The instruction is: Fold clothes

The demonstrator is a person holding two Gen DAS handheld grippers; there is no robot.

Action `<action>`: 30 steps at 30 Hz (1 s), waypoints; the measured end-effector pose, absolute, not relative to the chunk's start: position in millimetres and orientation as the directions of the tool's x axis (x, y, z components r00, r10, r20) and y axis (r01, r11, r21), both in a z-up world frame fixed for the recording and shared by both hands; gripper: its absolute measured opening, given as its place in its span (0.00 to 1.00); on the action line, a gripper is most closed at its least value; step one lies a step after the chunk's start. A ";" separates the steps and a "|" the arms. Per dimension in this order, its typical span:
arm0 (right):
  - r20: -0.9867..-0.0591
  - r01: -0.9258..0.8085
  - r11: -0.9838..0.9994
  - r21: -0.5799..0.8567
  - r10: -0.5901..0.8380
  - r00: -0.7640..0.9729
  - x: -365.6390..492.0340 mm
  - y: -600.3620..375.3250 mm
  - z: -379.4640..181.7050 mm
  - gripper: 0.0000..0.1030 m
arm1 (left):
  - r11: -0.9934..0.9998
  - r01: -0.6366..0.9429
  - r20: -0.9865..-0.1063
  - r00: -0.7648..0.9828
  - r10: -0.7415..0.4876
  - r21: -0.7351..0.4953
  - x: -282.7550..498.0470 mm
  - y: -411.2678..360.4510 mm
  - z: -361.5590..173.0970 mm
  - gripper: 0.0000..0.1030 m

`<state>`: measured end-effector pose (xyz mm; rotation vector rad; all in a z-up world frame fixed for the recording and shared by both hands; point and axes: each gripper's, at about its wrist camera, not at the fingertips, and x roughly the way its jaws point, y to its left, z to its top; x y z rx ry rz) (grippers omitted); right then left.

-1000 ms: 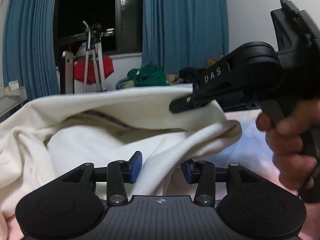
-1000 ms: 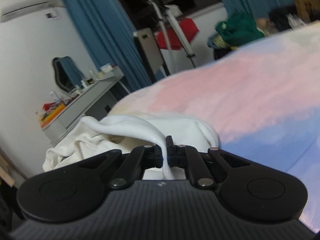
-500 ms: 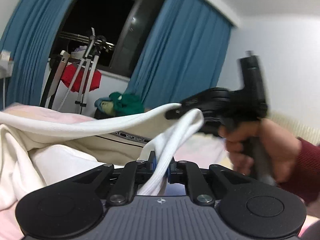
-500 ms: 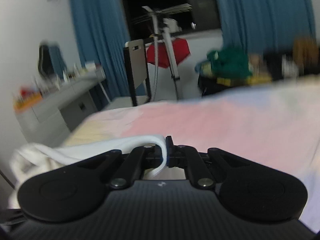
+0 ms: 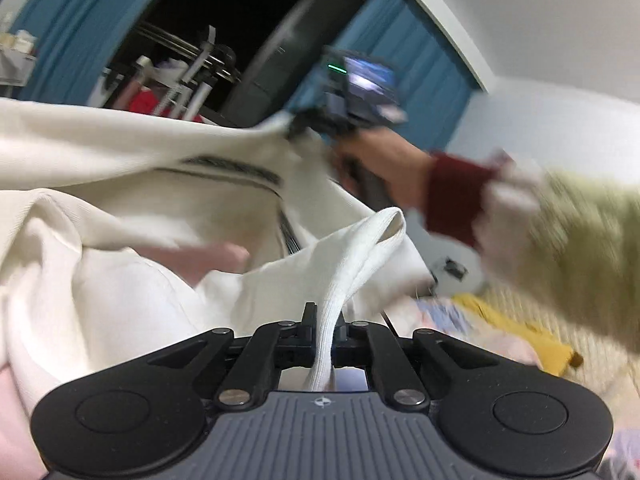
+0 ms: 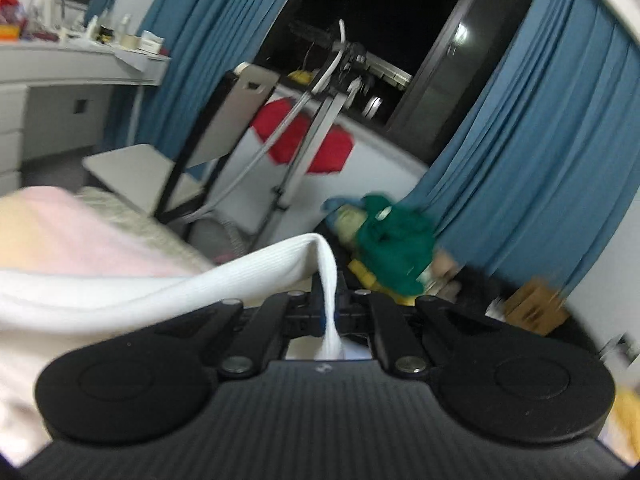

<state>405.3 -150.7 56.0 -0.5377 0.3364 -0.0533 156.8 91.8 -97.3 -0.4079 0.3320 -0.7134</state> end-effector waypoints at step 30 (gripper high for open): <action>-0.715 -0.175 0.946 0.272 0.321 0.621 266.1 -250.9 -53.6 0.05 | 0.779 0.552 -0.312 0.715 -0.625 -0.297 145.8 53.7 -102.1 0.07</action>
